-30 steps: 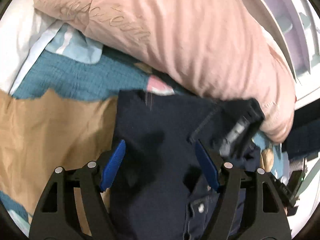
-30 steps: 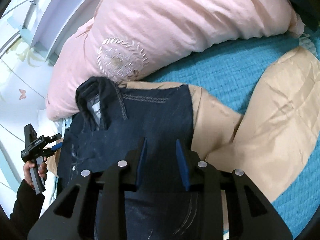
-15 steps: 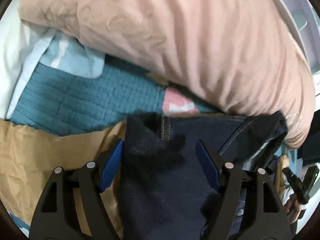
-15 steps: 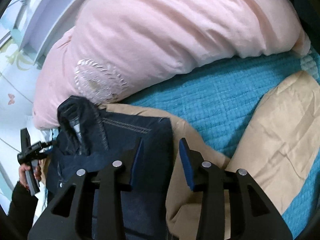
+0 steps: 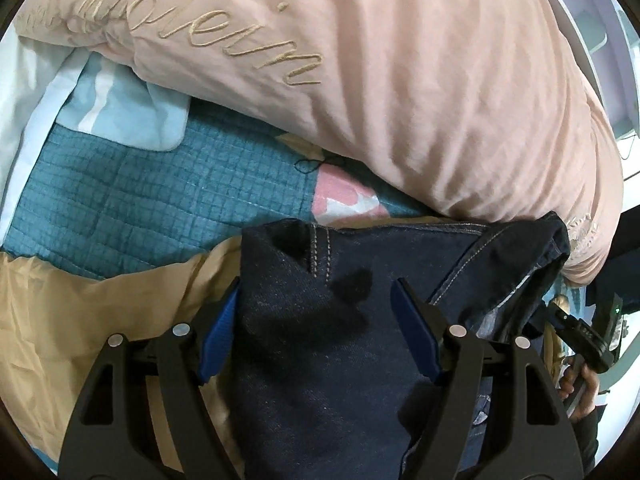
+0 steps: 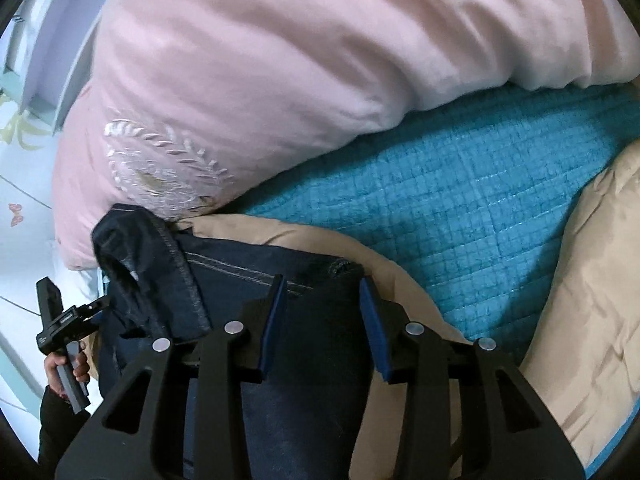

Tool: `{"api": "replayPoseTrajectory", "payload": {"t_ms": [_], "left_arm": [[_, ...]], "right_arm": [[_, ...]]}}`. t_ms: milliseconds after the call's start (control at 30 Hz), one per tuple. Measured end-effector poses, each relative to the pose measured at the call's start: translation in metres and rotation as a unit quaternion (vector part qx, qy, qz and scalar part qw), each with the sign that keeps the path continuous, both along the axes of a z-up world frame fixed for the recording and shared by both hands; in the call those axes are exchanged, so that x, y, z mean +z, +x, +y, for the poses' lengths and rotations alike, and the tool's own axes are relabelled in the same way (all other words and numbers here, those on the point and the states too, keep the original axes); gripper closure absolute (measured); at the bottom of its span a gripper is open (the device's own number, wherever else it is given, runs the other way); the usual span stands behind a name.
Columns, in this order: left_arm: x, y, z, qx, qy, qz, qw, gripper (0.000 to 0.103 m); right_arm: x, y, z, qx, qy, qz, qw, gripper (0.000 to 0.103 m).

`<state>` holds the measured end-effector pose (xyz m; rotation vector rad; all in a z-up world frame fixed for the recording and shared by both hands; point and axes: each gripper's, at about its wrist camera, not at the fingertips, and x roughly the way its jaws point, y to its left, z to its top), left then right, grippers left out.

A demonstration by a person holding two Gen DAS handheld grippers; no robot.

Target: Fold large clothes

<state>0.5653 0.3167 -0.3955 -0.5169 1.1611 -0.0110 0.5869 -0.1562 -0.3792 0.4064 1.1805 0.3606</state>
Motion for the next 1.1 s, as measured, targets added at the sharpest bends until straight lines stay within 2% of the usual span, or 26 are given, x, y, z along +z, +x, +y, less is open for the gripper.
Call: {"api": "replayPoseTrajectory", "payload": {"t_ms": [200,367,400,433,467,533,600,667,800,1100], "left_arm": [[0.0,0.0,0.011,-0.001,-0.013,-0.008,0.9999,0.03],[0.002,0.003,0.021,0.003,-0.012,-0.007,0.9999,0.035],[0.002,0.004,0.024,0.003,-0.01,-0.005,0.9999,0.038],[0.004,0.004,0.025,0.004,-0.002,-0.004,1.0,0.041],[0.004,0.004,0.026,0.003,0.003,-0.004,1.0,0.05],[0.009,0.003,0.028,0.0,0.017,-0.009,0.9998,0.06],[0.011,0.003,0.026,-0.007,0.025,-0.016,0.9995,0.075],[0.018,0.0,0.025,-0.011,0.037,-0.027,0.9989,0.083],[0.037,-0.008,0.023,-0.013,0.053,-0.051,0.9972,0.091],[0.088,-0.052,0.032,-0.009,0.022,-0.106,0.9941,0.094]], "right_arm": [[0.007,0.0,0.003,0.024,0.0,-0.011,1.0,0.068],[-0.004,0.002,0.001,0.014,-0.025,-0.007,1.0,0.066],[-0.006,0.002,0.002,0.014,-0.03,-0.008,0.999,0.067],[-0.006,0.001,0.003,0.013,-0.036,-0.012,0.999,0.073],[-0.003,-0.001,0.005,0.014,-0.047,-0.024,0.999,0.084],[0.002,-0.004,0.006,0.016,-0.059,-0.036,0.997,0.093],[0.009,-0.007,0.004,0.017,-0.054,-0.049,0.997,0.095],[0.015,-0.011,0.004,0.017,-0.055,-0.058,0.997,0.096],[0.034,-0.023,0.008,0.019,-0.056,-0.085,0.995,0.096],[0.076,-0.052,0.017,0.027,-0.035,-0.121,0.992,0.097]]}}
